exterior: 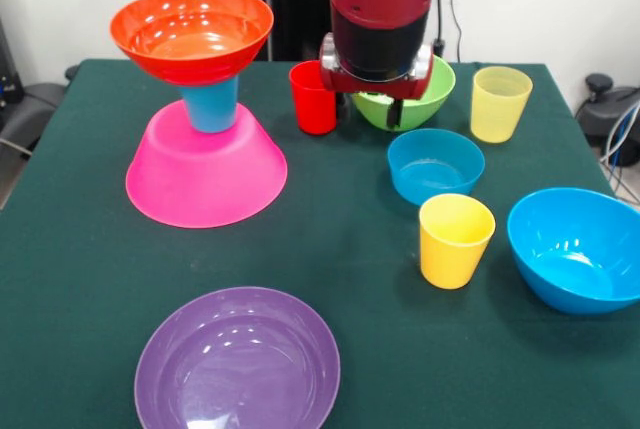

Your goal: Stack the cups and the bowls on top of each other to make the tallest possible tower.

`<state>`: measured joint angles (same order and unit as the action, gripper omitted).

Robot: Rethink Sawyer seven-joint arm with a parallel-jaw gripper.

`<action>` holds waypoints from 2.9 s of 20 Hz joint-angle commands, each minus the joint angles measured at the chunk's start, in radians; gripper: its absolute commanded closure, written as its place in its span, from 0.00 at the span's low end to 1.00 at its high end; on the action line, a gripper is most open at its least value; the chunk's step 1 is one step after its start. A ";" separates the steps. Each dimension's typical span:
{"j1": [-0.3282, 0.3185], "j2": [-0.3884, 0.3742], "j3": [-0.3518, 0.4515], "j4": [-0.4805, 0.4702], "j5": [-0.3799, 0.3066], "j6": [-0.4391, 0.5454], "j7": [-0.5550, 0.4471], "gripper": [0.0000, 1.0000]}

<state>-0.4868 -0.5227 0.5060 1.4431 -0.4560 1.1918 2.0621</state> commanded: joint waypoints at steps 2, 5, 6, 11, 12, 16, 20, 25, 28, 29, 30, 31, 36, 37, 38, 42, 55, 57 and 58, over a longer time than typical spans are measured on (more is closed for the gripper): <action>-0.007 0.084 0.099 -0.044 -0.049 0.048 -0.368 0.00; -0.015 0.073 0.104 -0.015 -0.071 -0.044 -0.343 0.00; -0.016 0.070 0.104 -0.010 -0.083 -0.084 -0.334 0.00; -0.027 0.031 0.108 0.046 -0.131 -0.280 -0.266 0.00; -0.028 0.026 0.109 0.052 -0.139 -0.313 -0.257 0.00; -0.037 -0.019 0.100 0.111 -0.144 -0.346 -0.258 0.00; -0.031 0.003 0.091 0.074 -0.121 -0.295 -0.277 0.00; -0.005 0.075 0.076 0.002 -0.108 -0.216 -0.288 0.00; 0.002 0.098 0.074 -0.016 -0.099 -0.171 -0.292 0.00; 0.003 0.105 0.074 -0.020 -0.094 -0.154 -0.295 0.00; 0.004 0.110 0.073 -0.025 -0.097 -0.153 -0.295 0.00; 0.005 0.115 0.073 -0.030 -0.100 -0.152 -0.295 0.00; 0.000 0.145 0.075 -0.038 -0.096 -0.117 -0.306 0.00; -0.002 0.149 0.076 -0.033 -0.096 -0.116 -0.307 0.00; -0.003 0.150 0.076 -0.029 -0.100 -0.121 -0.306 0.00; -0.002 0.159 0.074 -0.026 -0.113 -0.132 -0.297 0.00; 0.004 0.161 0.056 -0.006 -0.148 -0.167 -0.278 0.00; 0.010 0.160 0.049 -0.005 -0.157 -0.167 -0.273 0.00; 0.012 0.159 0.045 -0.001 -0.162 -0.173 -0.270 0.00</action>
<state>-0.4995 -0.3861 0.5760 1.4510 -0.5267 0.9944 1.9916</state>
